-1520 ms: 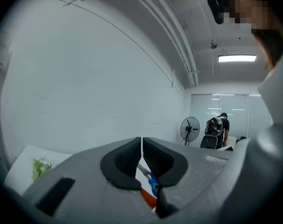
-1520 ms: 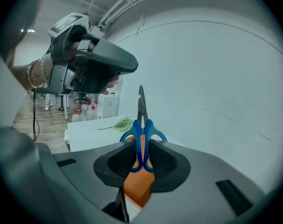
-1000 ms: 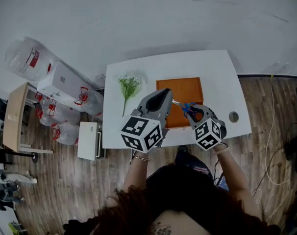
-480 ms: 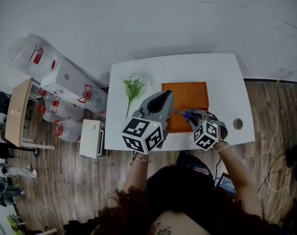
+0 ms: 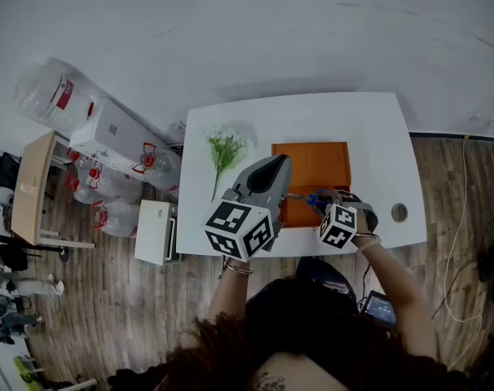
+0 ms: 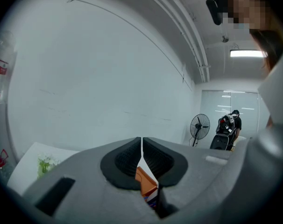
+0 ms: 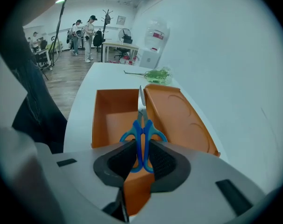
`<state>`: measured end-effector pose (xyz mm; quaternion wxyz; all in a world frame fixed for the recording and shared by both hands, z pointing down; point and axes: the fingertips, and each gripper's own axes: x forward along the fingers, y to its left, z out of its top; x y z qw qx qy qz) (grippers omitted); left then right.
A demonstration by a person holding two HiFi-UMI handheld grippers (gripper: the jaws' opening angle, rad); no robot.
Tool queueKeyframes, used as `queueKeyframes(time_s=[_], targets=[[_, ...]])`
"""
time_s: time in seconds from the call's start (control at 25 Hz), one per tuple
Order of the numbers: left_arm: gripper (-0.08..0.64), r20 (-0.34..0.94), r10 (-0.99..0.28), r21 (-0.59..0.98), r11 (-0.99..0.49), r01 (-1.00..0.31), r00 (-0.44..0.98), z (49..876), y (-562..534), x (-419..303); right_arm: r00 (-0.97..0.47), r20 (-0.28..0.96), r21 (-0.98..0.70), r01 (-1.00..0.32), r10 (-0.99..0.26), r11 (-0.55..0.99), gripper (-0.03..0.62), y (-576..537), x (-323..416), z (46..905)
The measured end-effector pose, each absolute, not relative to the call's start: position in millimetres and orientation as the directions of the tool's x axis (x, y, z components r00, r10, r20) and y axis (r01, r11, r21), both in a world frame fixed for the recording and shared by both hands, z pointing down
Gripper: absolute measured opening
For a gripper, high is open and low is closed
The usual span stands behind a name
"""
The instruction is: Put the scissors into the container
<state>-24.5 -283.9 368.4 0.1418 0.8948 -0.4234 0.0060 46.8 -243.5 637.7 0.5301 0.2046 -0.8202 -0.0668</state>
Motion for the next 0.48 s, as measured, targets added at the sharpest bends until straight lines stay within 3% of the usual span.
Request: queueKeyframes(time_s=[0.48], targets=[[0.026,0.162,-0.769,0.267,-0.569,-0.778,0.618,379,-286,-34,-0.257,0.917,0.262,-0.184,-0.304,0.947,0.077,-245,45,667]])
